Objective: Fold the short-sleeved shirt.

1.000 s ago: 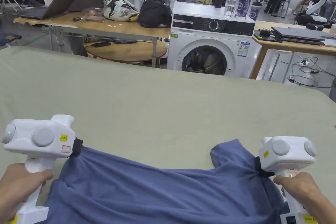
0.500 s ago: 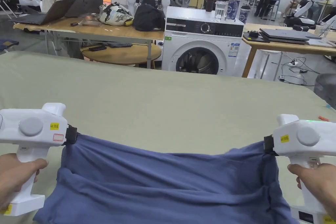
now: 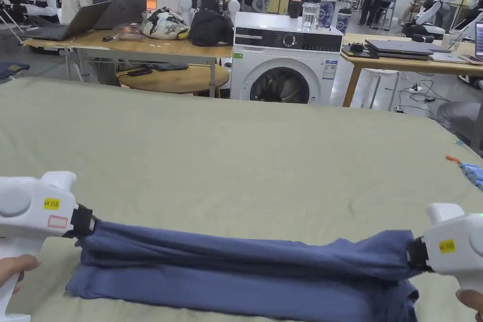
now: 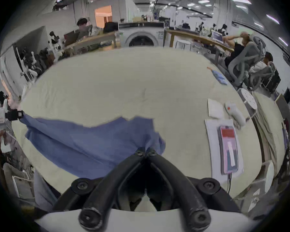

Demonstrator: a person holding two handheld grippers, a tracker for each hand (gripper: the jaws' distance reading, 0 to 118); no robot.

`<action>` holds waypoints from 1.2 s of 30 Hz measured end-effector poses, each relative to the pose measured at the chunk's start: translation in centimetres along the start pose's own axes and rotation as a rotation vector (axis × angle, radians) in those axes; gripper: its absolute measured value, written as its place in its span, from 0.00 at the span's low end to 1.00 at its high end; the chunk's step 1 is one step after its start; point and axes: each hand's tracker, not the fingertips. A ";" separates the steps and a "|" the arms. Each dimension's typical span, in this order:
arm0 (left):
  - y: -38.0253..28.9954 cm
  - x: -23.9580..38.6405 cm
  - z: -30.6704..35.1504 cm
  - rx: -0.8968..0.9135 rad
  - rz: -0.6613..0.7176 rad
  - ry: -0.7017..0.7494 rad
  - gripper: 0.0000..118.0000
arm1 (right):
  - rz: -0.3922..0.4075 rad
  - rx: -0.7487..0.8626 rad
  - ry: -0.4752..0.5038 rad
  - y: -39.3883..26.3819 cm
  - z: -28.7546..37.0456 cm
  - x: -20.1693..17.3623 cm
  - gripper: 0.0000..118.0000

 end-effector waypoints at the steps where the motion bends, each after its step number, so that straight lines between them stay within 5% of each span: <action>1: -0.6 -0.2 -0.6 -0.039 -0.008 -0.009 0.00 | 0.012 -0.016 -0.002 -0.9 -0.6 -0.1 0.00; 14: -4.2 1.1 -5.0 -0.192 -0.030 0.079 0.00 | 0.084 -0.205 -0.094 -3.8 -6.5 -1.6 0.00; 19: -3.2 1.6 -4.7 -0.207 -0.021 0.112 0.00 | 0.042 -0.187 -0.123 -2.8 -6.7 -1.4 0.00; 20: -2.8 1.4 -4.2 -0.191 0.008 0.108 0.11 | 0.036 -0.181 -0.130 -2.5 -6.1 -1.3 0.07; 23: -1.9 1.7 -2.0 -0.059 0.042 0.129 0.39 | 0.034 -0.062 -0.200 -0.7 -3.5 -1.8 0.46; 30: -0.5 4.9 1.0 0.278 0.007 0.105 0.41 | -0.029 0.238 -0.217 2.7 0.0 -4.3 0.47; 36: -1.4 9.0 2.1 0.631 -0.079 0.165 0.41 | -0.148 0.713 -0.078 2.1 0.3 -8.4 0.47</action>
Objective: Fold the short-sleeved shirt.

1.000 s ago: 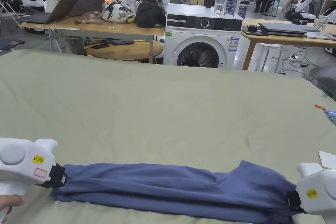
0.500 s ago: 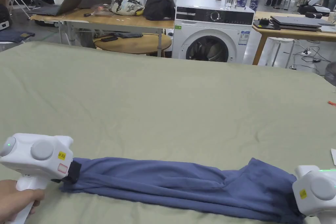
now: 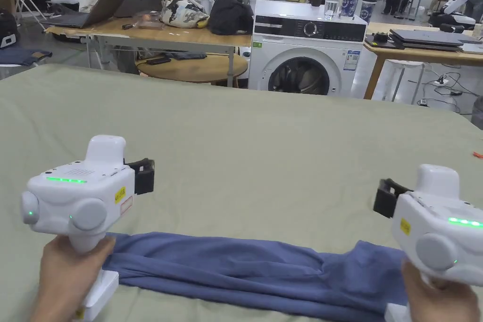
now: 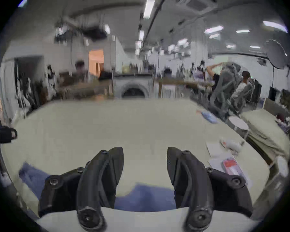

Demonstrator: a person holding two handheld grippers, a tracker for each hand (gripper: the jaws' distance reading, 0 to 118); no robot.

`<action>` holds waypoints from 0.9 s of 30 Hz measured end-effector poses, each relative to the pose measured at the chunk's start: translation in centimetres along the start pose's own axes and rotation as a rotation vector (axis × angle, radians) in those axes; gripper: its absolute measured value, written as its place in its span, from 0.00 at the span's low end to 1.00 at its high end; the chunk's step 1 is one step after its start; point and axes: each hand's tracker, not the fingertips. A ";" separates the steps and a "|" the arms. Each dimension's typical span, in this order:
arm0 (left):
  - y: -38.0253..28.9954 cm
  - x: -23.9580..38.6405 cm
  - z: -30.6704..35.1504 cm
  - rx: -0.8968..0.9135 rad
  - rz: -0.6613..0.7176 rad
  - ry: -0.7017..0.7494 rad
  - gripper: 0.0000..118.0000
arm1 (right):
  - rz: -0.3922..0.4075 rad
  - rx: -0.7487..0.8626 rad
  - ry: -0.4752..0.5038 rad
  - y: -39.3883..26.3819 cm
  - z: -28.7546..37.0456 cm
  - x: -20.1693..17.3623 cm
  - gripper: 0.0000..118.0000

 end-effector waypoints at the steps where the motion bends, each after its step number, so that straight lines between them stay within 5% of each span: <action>1: -0.3 1.0 0.6 0.055 -0.021 0.011 0.40 | -0.004 0.078 0.001 -0.3 0.4 -0.8 0.47; 4: -0.8 2.6 1.9 0.190 -0.051 0.041 0.40 | 0.002 0.204 -0.011 -0.7 2.2 -3.7 0.43; 5: -0.9 2.9 2.1 0.234 -0.049 0.046 0.35 | 0.003 0.238 -0.011 -0.8 2.5 -4.3 0.32; 7: -1.0 3.5 2.3 0.231 -0.062 0.062 0.04 | 0.004 0.232 -0.026 -1.0 2.6 -5.3 0.08; 8: -1.0 4.0 2.2 0.230 -0.086 0.112 0.00 | -0.002 0.241 -0.035 -1.0 2.3 -5.8 0.00; 15: -0.5 2.1 2.0 0.143 -0.044 0.097 0.00 | 0.017 0.188 0.005 -1.3 1.7 -7.5 0.00; 24: -1.1 -8.4 -2.0 -0.391 0.064 -0.211 0.01 | 0.058 0.133 0.072 -1.9 0.8 -9.5 0.00; 27: -2.3 -12.3 -3.7 -0.524 0.225 -0.329 0.31 | 0.063 0.124 0.091 -2.1 0.5 -10.1 0.00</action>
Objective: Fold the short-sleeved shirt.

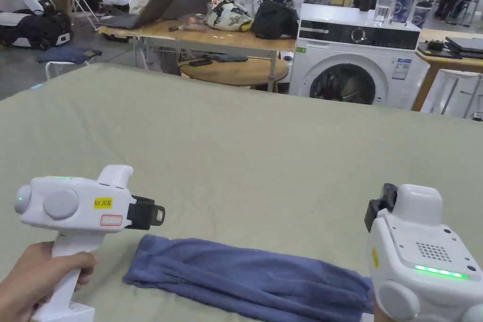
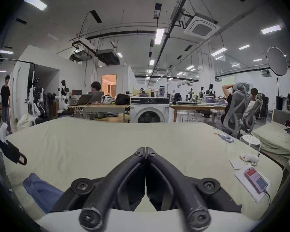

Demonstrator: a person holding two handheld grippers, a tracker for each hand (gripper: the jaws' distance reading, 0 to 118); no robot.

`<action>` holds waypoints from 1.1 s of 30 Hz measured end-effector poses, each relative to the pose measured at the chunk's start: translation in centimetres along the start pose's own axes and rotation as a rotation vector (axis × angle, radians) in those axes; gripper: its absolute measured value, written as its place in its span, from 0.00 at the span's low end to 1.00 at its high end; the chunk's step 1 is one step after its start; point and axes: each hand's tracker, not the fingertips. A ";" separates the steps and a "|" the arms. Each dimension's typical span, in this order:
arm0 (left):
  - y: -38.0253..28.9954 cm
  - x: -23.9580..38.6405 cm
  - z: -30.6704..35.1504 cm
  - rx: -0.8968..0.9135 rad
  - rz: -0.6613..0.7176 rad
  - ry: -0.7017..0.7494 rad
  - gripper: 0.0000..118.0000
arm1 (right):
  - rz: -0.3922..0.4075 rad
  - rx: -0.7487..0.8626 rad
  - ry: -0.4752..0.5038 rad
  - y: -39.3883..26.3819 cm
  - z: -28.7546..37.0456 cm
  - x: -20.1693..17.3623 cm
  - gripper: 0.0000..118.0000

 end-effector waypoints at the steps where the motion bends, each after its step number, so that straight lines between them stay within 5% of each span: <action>1: 0.1 -1.5 -0.3 -0.036 0.044 -0.043 0.35 | 0.001 -0.008 0.009 -0.1 -0.2 -0.1 0.00; 2: 0.0 -2.3 -0.3 -0.059 0.082 -0.066 0.35 | 0.002 -0.014 0.014 -0.3 -0.4 -0.3 0.00; 5: 0.0 -5.8 -1.0 -0.127 0.155 -0.151 0.57 | 0.004 -0.037 0.025 -0.7 -0.8 -0.6 0.00; 12: -2.8 -10.7 -4.9 -0.348 0.389 -0.314 0.57 | 0.007 -0.064 0.031 -1.2 -1.2 -0.7 0.00; 17: -5.9 -11.2 -7.0 -0.195 0.527 -0.546 0.57 | -0.004 -0.081 0.033 -1.6 -1.6 -0.6 0.00; 19: -6.6 -10.6 -7.1 -0.176 0.578 -0.586 0.47 | -0.007 -0.085 0.035 -1.7 -1.6 -0.6 0.00; 21: -6.9 -9.9 -7.6 -0.182 0.565 -0.569 0.15 | -0.003 -0.089 0.034 -1.8 -1.7 -0.5 0.00; 22: -6.5 -9.8 -7.8 -0.198 0.556 -0.498 0.08 | -0.003 -0.092 0.033 -1.9 -1.7 -0.5 0.00; 33: -4.1 -7.6 -2.6 -0.107 0.455 -0.453 0.04 | 0.024 -0.113 0.036 -2.4 -2.1 0.2 0.00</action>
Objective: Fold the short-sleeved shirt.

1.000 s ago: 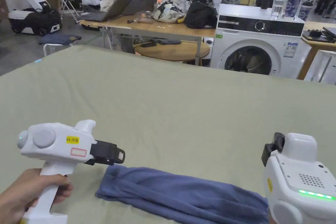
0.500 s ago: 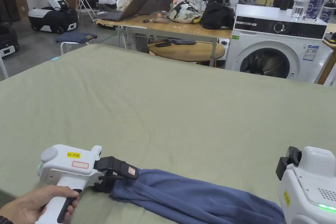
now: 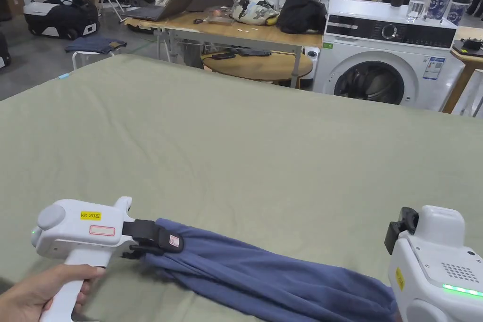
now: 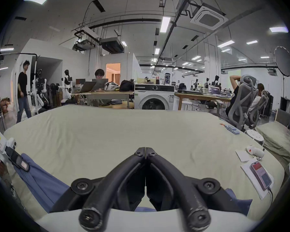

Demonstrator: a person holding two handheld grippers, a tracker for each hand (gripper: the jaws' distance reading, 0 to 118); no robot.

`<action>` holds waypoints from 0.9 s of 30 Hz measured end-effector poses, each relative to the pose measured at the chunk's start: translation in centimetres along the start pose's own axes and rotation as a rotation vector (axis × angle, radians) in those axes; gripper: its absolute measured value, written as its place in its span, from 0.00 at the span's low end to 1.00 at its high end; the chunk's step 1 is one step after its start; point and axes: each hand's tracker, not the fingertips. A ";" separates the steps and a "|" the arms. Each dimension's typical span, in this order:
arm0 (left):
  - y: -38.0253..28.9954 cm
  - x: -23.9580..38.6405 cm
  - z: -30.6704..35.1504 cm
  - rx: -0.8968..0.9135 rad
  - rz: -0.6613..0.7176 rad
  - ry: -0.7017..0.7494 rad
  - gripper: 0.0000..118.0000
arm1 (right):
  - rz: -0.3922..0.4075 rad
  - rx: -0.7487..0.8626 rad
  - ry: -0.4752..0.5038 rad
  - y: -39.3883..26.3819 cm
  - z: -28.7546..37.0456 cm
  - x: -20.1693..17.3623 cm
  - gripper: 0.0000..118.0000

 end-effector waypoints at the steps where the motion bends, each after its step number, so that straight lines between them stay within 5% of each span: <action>1: 0.3 0.1 0.5 0.012 -0.029 0.016 0.04 | 0.000 0.000 0.001 0.0 0.0 0.0 0.00; 13: 1.2 4.4 4.9 0.045 -0.066 0.274 0.04 | 0.023 0.016 0.039 0.3 -0.2 -1.2 0.00; 27: -0.2 13.7 -2.9 -0.138 -0.196 0.135 0.04 | 0.011 -0.006 0.039 -0.3 0.4 -0.5 0.00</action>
